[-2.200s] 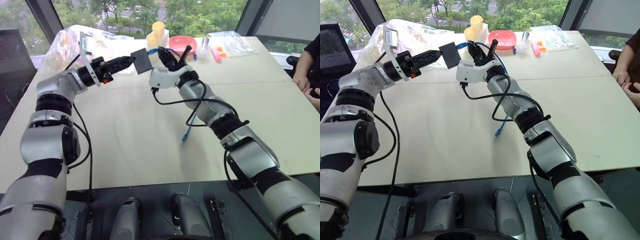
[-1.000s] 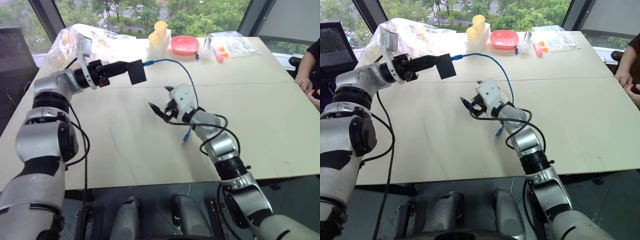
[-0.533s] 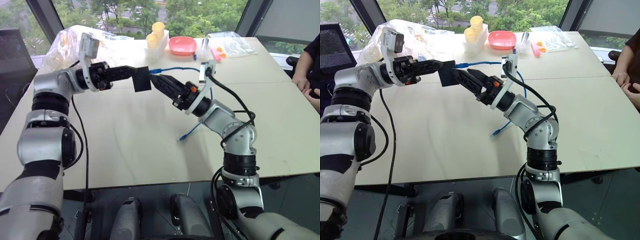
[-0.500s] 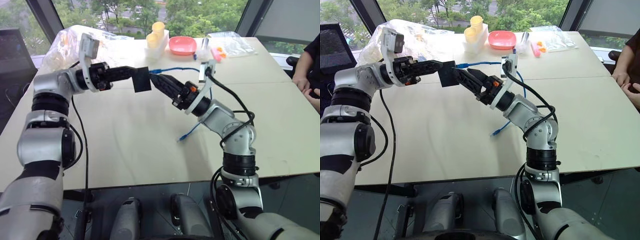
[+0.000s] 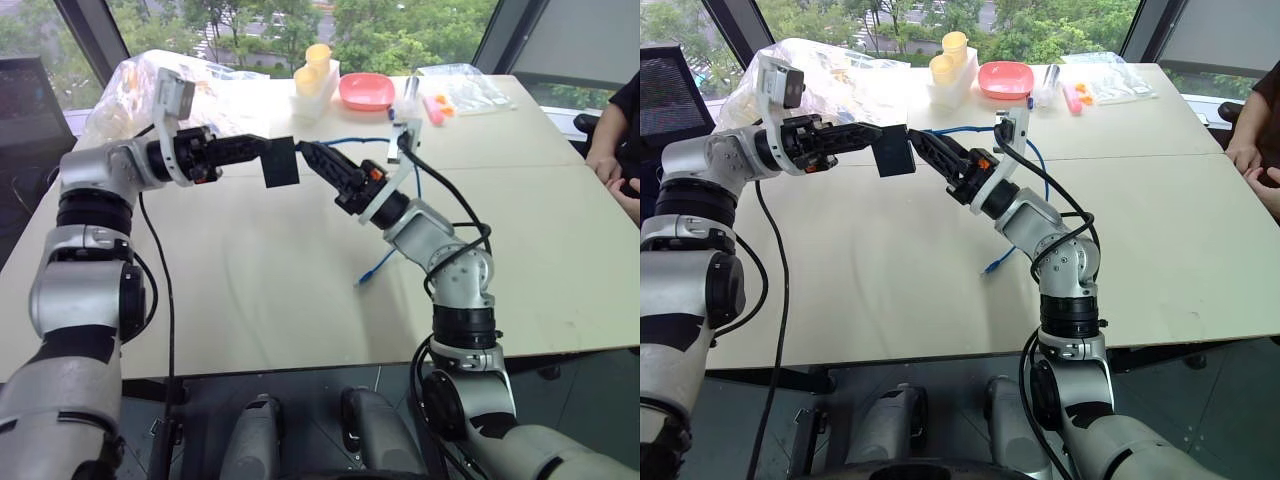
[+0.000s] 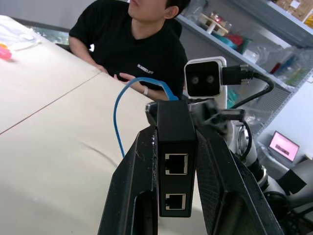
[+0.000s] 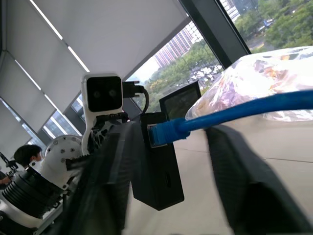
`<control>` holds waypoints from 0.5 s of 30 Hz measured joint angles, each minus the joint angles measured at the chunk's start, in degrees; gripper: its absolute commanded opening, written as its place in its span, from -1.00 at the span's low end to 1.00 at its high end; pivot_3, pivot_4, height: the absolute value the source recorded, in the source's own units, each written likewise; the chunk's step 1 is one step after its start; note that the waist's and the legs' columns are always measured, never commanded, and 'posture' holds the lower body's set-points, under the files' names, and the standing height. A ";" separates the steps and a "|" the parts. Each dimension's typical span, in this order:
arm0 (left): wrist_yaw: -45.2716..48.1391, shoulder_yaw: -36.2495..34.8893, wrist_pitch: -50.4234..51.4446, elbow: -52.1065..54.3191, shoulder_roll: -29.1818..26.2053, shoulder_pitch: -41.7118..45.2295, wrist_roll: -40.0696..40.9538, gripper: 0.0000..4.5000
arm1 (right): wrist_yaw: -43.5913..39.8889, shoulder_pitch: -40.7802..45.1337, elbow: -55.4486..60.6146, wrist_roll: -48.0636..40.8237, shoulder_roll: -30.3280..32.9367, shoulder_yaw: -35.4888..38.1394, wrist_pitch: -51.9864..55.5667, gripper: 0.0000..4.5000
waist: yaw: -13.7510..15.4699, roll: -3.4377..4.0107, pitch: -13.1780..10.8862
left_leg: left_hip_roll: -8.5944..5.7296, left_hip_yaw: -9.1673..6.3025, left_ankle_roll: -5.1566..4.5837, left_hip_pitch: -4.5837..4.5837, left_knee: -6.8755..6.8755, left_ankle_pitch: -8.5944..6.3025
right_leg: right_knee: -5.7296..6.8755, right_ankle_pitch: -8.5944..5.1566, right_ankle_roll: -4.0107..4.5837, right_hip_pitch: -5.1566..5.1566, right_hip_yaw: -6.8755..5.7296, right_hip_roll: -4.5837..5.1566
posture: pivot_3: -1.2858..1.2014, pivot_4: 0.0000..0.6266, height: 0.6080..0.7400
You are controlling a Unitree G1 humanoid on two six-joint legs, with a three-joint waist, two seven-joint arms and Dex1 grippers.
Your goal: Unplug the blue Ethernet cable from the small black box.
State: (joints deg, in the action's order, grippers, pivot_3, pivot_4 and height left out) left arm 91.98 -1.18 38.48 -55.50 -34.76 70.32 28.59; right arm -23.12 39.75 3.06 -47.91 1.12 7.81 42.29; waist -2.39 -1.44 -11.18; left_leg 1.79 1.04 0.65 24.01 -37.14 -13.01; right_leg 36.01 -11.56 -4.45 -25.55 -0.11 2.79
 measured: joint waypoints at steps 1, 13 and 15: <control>-0.14 -0.08 0.02 -0.04 -0.14 -0.18 0.24 -0.78 | -0.59 0.00 0.09 -0.05 0.01 -0.45 -0.21 -0.97 | -0.02 0.00 0.00 | 0.00 0.00 0.00 0.00 0.00 0.00 | 0.00 0.00 0.00 0.00 0.00 0.00 | 0.03 -0.52 1.00; 0.25 0.33 0.84 1.13 -0.17 -0.28 1.31 -0.78 | -2.92 -0.01 0.00 -0.21 0.02 -0.90 0.31 -0.23 | 0.00 0.00 0.00 | 0.00 0.00 0.00 0.00 0.00 0.00 | 0.00 0.00 0.00 0.00 0.00 0.00 | 0.03 -0.52 1.00; 0.25 0.36 1.12 2.41 -0.15 -0.37 2.03 -0.78 | -3.34 -0.01 0.00 -0.76 -0.17 -1.33 0.98 0.20 | -0.07 0.00 0.00 | 0.01 0.00 0.00 -0.01 0.00 0.00 | 0.00 0.00 0.00 0.00 0.00 -0.01 | 0.03 -0.52 1.00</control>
State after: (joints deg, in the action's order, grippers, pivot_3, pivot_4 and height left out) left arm 92.23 -0.81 39.60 -53.09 -34.91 69.95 30.62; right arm -26.45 39.74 3.06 -48.67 0.95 6.49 43.26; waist -2.46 -1.44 -11.18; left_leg 1.79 1.04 0.65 24.01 -37.13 -13.01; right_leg 36.01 -11.57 -4.45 -25.55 -0.11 2.79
